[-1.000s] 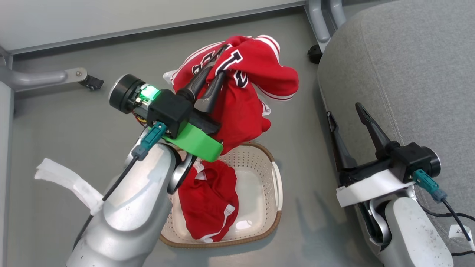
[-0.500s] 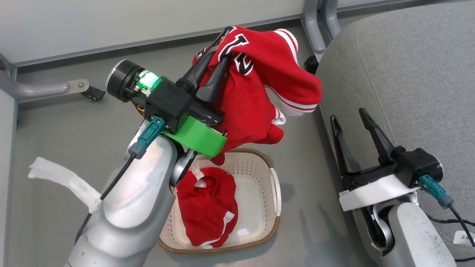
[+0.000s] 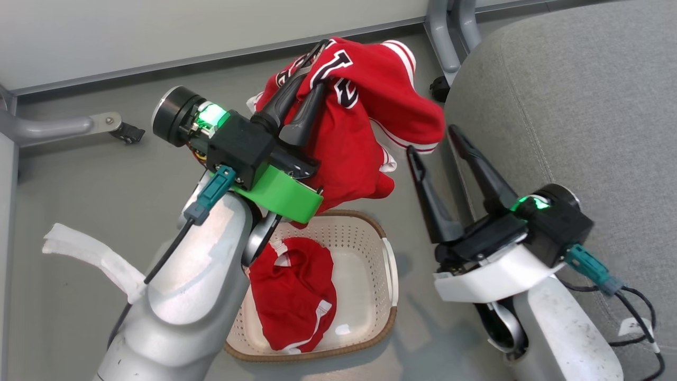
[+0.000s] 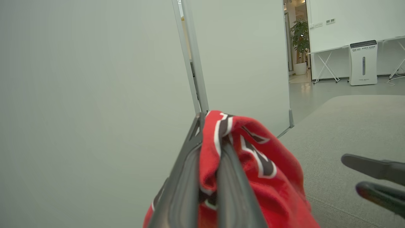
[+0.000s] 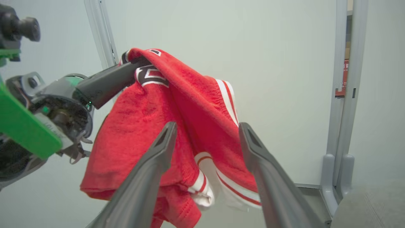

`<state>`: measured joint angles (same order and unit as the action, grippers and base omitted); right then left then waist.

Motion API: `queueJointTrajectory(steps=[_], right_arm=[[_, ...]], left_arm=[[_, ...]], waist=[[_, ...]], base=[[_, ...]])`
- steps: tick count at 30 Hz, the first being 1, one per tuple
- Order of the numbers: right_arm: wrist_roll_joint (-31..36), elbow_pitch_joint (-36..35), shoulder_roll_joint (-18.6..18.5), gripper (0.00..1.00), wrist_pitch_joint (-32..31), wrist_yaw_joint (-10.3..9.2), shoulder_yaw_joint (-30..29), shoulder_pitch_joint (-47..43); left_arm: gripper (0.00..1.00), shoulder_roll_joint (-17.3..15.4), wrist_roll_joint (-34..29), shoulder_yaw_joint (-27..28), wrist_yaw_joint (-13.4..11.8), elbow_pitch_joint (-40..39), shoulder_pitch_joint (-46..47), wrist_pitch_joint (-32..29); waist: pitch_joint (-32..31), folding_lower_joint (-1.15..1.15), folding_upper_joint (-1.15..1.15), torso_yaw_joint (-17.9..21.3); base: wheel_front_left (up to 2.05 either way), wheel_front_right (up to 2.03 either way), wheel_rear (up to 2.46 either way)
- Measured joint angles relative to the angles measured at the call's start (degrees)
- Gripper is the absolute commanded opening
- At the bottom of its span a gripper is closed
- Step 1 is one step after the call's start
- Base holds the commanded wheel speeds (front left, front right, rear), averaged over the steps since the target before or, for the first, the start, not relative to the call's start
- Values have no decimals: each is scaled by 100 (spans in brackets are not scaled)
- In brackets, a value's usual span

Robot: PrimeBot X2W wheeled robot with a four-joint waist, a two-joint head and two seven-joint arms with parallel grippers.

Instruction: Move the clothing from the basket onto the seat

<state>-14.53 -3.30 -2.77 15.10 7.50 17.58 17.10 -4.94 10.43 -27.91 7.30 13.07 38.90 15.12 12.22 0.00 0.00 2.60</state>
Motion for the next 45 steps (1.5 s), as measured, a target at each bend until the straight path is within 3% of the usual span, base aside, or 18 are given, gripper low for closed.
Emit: queueJointTrajectory(steps=[10, 31, 32, 33, 45], right_arm=[[-324, 215, 1, 100, 1, 0, 793, 419], [-679, 1128, -1, 100, 4, 0, 948, 893], [-706, 1166, 0, 4, 4, 0, 976, 917], [-724, 1184, 2, 0, 4, 0, 982, 939], [-776, 1268, 0, 0, 4, 0, 970, 942]], left_arm=[[0, 75, -23, -218, 2, -52, 2, 0], [0, 193, 177, -756, 4, -352, 1, 1], [0, 196, 222, -781, 2, -372, 1, 0], [0, 196, 250, -806, -2, -382, 0, 0], [0, 197, 303, -847, -51, -344, -26, 0]], waist=[[88, 0, 0, -107], [239, 0, 0, -355], [239, 0, 0, -368], [237, 0, 0, -379], [159, 0, 0, -356]], base=[[0, 0, 0], [0, 0, 0], [0, 0, 0], [0, 0, 0], [0, 0, 0]])
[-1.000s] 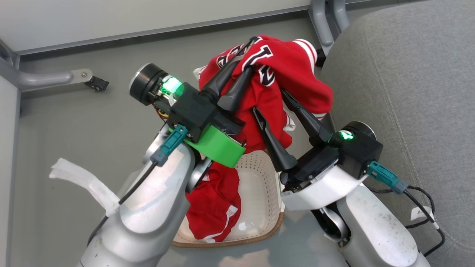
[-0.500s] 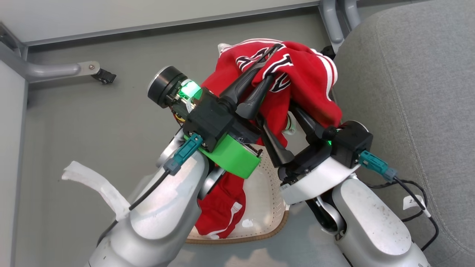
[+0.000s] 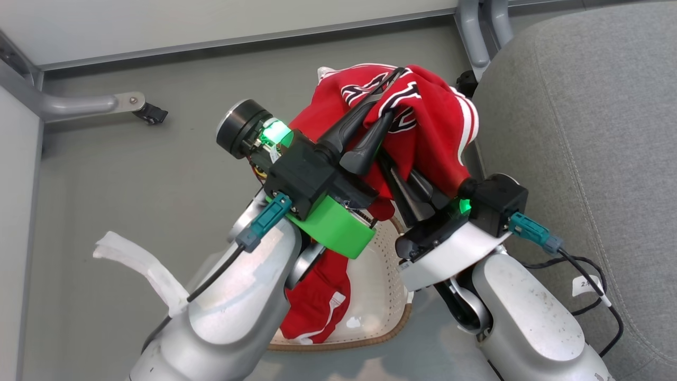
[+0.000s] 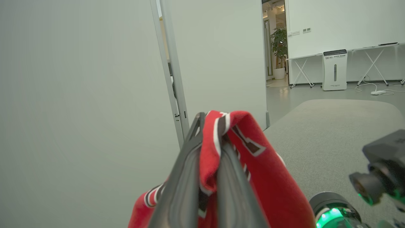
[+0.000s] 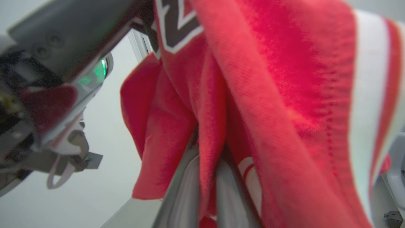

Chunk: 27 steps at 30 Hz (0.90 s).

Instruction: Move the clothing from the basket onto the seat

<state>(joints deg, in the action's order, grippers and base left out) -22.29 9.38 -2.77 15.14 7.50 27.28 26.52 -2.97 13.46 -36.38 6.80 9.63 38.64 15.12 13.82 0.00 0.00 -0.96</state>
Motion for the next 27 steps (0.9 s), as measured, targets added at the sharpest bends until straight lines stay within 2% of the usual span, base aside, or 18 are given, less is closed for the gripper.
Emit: queueJointTrajectory(steps=[5, 6, 7, 8, 27], right_arm=[[-20, 2, -1, 0, 0, 0, -4, -19], [-19, 1, 0, 0, 0, 0, -10, -23], [-19, 1, 0, 0, 0, 0, -19, -24], [-16, 1, 0, 0, 0, 0, -31, -27], [22, 2, 0, 0, -1, 0, -223, -43]], left_arm=[[0, 1, 9, -44, -1, 33, -45, 0], [37, 1, 9, -44, -19, 34, -45, 0], [90, 2, 10, -43, -27, 33, -45, 0], [100, 2, 10, -44, -33, 31, -45, 0], [100, 4, -44, 14, -84, 13, -44, 1]], waist=[[-39, 0, 0, 15], [-40, 0, 0, 13], [-39, 0, 0, 12], [-37, 0, 0, 8], [22, 0, 0, 57]], base=[[0, 0, 0], [0, 0, 0], [0, 0, 0], [0, 0, 0], [0, 0, 0]])
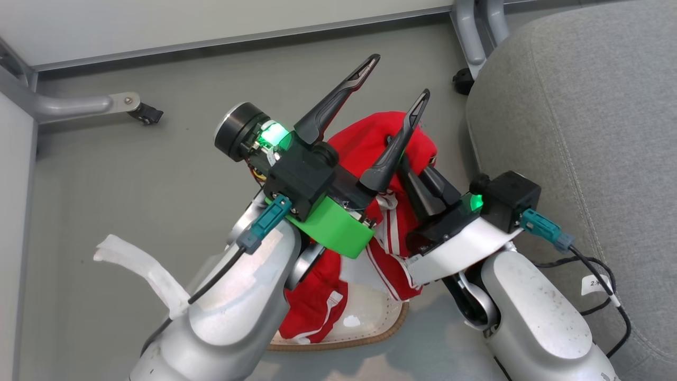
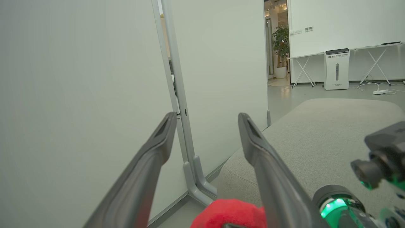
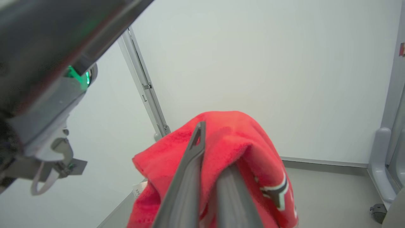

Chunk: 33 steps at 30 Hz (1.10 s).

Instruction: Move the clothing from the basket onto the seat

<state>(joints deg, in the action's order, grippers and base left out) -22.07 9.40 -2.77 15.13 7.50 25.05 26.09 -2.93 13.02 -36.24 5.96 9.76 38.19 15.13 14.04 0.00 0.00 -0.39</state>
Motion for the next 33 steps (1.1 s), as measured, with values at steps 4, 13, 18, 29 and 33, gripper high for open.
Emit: queueJointTrajectory(steps=[4, 13, 18, 29, 33], right_arm=[[71, -29, 0, 0, 0, 0, -180, -49], [367, -145, -1, 0, 0, 0, -776, -179], [482, -259, -3, 0, 0, 0, -1133, -241], [476, -434, -3, 0, 0, 0, -1897, -538], [470, -460, -3, 0, 0, 0, -2087, -633]], left_arm=[[100, 2, -35, 30, -2, 13, -5, 0], [100, 5, -158, 2, 20, 112, -58, 0], [100, 9, -209, -59, 63, 178, -60, 0], [100, -1, -323, -365, 118, 407, -60, 1], [100, -5, -326, -433, 132, 454, -63, 1]], waist=[[14, 0, 0, 89], [91, 0, 0, 469], [158, 0, 0, 752], [384, 0, 0, 1421], [456, 0, 0, 1610]], base=[[0, 0, 0], [0, 0, 0], [0, 0, 0], [0, 0, 0], [0, 0, 0]])
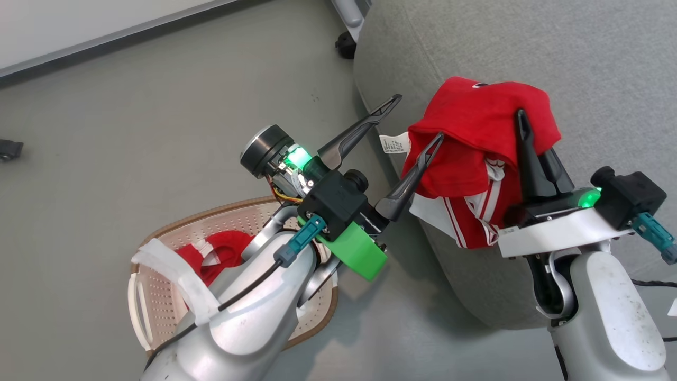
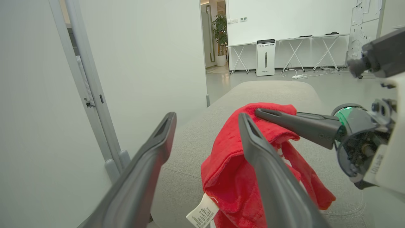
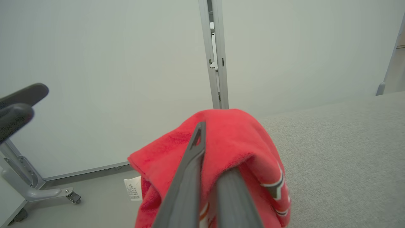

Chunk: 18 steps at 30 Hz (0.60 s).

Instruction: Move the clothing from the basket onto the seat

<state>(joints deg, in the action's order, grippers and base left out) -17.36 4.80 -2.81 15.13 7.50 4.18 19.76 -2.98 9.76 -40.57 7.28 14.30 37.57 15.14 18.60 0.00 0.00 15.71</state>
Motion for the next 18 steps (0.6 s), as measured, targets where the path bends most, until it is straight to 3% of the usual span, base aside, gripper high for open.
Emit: queueJointTrajectory(steps=[11, 18], right_arm=[[124, -22, 1, 0, 0, 0, -431, 47], [588, -215, 0, 0, 0, 0, -793, 926]], left_arm=[[100, -43, 1, 29, 2, 49, -67, 0], [100, -41, -34, 44, 2, 7, -61, 0]], waist=[[60, 0, 0, 92], [262, 0, 0, 45]], base=[[0, 0, 0], [0, 0, 0]])
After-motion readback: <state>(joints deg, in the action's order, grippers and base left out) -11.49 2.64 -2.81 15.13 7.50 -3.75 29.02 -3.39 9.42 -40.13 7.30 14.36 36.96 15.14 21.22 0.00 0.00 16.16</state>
